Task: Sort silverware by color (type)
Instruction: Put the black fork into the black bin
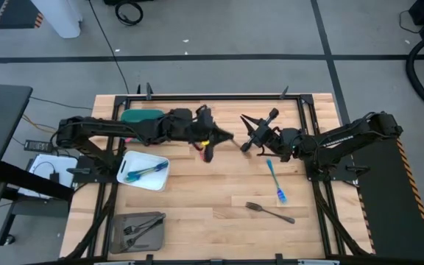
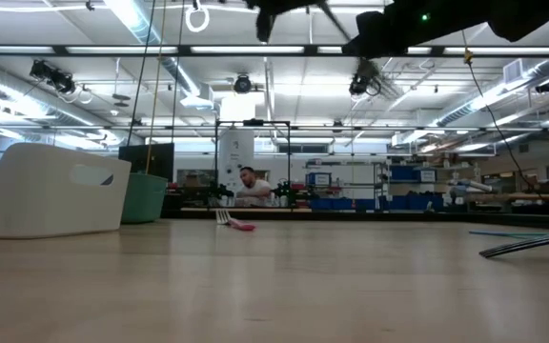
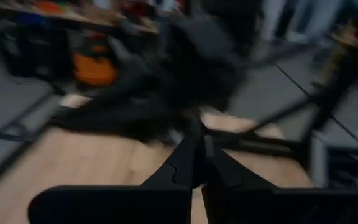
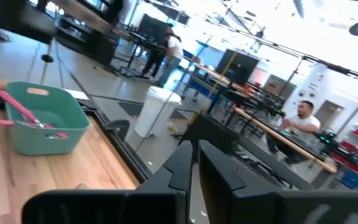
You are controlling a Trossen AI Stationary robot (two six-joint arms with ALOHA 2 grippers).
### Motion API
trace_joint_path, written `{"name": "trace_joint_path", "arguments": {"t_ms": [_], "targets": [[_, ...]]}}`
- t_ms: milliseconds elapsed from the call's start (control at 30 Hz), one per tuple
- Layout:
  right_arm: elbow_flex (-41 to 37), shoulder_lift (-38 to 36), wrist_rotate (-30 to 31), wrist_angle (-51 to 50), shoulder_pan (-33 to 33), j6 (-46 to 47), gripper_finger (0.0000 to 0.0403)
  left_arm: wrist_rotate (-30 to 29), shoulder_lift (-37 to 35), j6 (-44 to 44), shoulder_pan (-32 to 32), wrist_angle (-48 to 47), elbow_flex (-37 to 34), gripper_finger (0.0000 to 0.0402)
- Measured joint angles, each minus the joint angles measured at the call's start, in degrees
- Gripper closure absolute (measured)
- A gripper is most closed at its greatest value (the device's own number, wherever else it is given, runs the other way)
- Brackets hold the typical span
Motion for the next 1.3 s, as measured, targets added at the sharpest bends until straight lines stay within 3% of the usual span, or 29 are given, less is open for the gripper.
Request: {"name": "trace_joint_path", "arguments": {"t_ms": [67, 333, 433, 633, 900, 1300], "targets": [[0.0, 0.0, 0.9, 0.0, 0.0, -0.2, 0.0368, 2.3, -1.7, -0.7, -0.9, -7.2, 1.3, 0.038], [0.0, -0.2, 1.0, 2.1, 0.1, -3.8, 0.0367, 2.5, -4.3, -1.4, -6.3, -39.9, 12.1, 0.0377], [0.0, -0.3, 1.0, 3.4, -0.1, -3.9, 0.0367, 2.5, -4.4, -5.4, -8.4, -52.9, 16.8, 0.0376], [0.0, -0.3, 1.1, 5.4, -1.0, -6.7, 0.0367, 2.6, -4.4, -15.1, -13.8, -69.3, 22.4, 0.0376], [0.0, -0.3, 1.2, 5.6, -2.4, -6.8, 0.0367, 2.6, -4.4, -30.5, -24.7, -81.9, 19.9, 0.0375], [0.0, -0.3, 0.9, 5.6, -2.4, -6.2, 0.0368, 0.2, -4.3, -52.3, -38.3, -86.5, 15.0, 0.0375]]}}
